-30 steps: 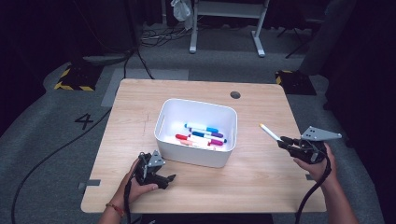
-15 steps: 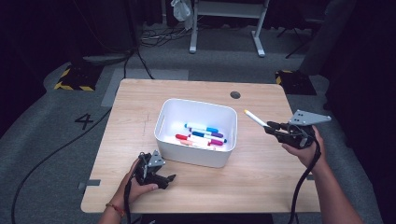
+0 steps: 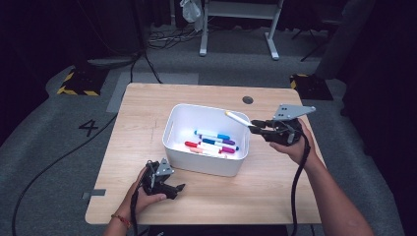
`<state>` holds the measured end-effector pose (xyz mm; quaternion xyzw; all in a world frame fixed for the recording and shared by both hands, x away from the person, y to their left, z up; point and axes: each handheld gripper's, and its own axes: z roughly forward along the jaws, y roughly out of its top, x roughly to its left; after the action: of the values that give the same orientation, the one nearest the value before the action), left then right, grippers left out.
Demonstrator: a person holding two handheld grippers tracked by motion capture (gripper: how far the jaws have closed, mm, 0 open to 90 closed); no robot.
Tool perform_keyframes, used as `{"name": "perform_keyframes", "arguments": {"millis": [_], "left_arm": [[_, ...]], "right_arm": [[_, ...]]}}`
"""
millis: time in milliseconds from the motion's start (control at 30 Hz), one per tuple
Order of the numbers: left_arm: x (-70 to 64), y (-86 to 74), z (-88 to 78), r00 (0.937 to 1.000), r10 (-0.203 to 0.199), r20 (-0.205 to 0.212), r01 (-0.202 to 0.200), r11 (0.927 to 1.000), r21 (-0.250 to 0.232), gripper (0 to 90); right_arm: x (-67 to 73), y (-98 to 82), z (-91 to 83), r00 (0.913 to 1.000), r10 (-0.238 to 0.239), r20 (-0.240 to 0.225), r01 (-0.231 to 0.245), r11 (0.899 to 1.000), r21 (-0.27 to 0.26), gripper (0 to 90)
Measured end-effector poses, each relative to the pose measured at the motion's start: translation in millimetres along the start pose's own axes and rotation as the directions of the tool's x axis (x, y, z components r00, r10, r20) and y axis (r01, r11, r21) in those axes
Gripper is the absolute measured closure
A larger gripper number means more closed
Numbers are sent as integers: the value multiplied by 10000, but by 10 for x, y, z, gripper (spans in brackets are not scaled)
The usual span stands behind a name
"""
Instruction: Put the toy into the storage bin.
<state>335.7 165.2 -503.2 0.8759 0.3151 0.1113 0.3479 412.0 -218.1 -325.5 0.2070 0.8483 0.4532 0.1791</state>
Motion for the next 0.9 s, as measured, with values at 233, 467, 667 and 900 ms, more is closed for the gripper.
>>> {"name": "perform_keyframes", "arguments": {"millis": [233,467,667,900], "left_arm": [[0,0,0,10000,0,1,0,10000,1,145],[0,0,0,10000,1,1,-1,10000,-1,145],[0,0,0,10000,-1,0,1,10000,1,145],[0,0,0,10000,3,0,-3,10000,2,145]], "right_arm": [[134,195,357,9969,-216,-762,251,9987,444,749],[233,312,591,9914,-323,-1270,434,9954,856,749],[332,346,806,9851,-458,-1659,711,9861,1500,749],[433,340,997,9686,-574,-2419,1199,9603,2520,748]]}}
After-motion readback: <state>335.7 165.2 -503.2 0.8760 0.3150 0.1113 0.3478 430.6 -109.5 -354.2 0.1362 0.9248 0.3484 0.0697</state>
